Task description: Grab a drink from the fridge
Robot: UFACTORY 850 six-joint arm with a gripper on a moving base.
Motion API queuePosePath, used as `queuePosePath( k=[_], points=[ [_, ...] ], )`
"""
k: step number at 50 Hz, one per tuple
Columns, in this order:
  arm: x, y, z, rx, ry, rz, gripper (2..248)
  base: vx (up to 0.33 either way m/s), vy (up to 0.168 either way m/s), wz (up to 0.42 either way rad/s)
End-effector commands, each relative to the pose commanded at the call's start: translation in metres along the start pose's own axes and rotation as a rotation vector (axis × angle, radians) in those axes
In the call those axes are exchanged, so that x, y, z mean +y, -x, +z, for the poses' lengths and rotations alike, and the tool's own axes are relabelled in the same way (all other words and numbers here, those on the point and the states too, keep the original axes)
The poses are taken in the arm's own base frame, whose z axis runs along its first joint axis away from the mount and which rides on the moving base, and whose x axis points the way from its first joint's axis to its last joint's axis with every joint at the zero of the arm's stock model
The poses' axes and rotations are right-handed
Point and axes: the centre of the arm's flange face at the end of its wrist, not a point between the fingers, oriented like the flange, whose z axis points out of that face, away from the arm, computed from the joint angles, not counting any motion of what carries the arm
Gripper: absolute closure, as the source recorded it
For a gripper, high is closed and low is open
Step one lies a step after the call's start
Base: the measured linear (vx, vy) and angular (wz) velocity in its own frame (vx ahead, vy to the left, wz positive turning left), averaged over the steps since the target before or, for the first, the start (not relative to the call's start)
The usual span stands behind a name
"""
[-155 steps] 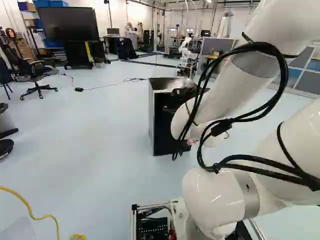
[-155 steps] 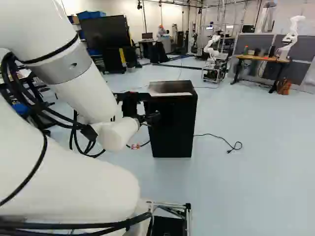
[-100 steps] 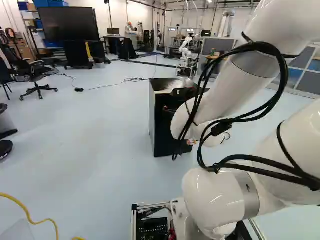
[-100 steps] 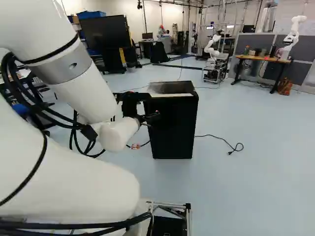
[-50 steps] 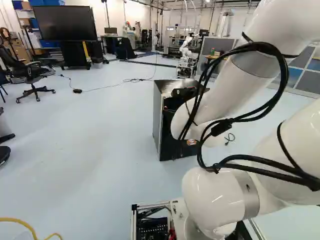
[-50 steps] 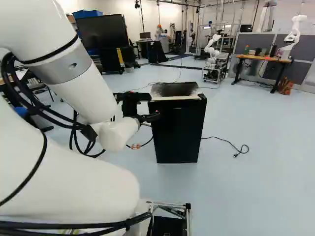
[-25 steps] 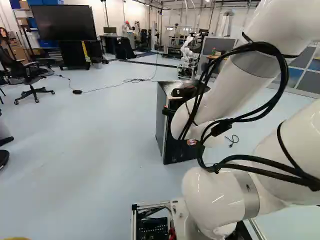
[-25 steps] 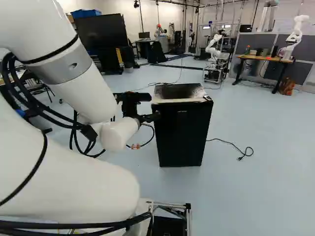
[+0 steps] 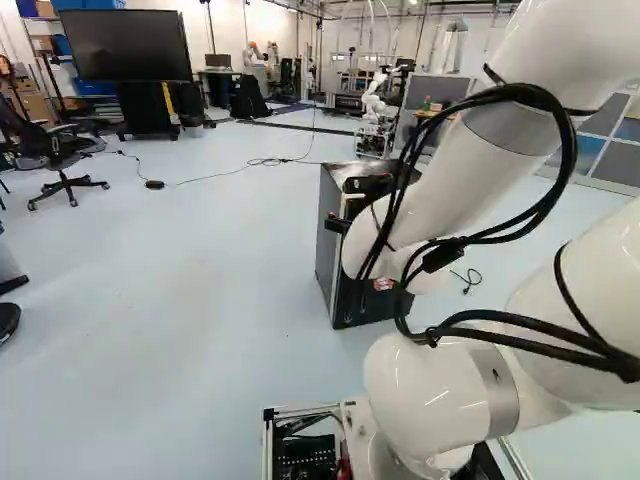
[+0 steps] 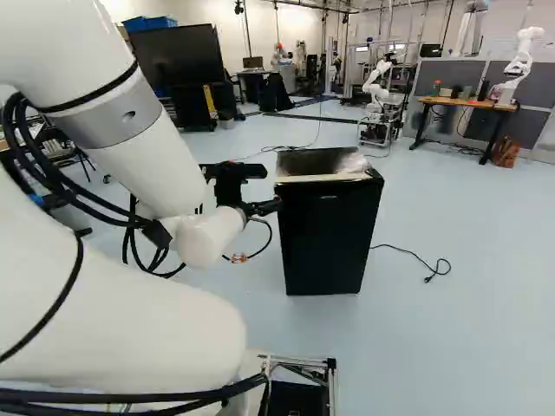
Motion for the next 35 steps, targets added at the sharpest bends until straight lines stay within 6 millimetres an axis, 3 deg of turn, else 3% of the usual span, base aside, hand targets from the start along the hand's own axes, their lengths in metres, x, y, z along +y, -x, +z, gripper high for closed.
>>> queuePosePath(
  k=[14, 35],
  points=[
    [-0.0012, 0.0, 0.0, 0.0, -0.004, -0.001, 3, 0.0, 0.095, -0.004],
    [-0.0013, 0.0, 0.0, 0.0, -0.002, 0.001, 3, 0.0, 0.003, 0.0]
  ],
)
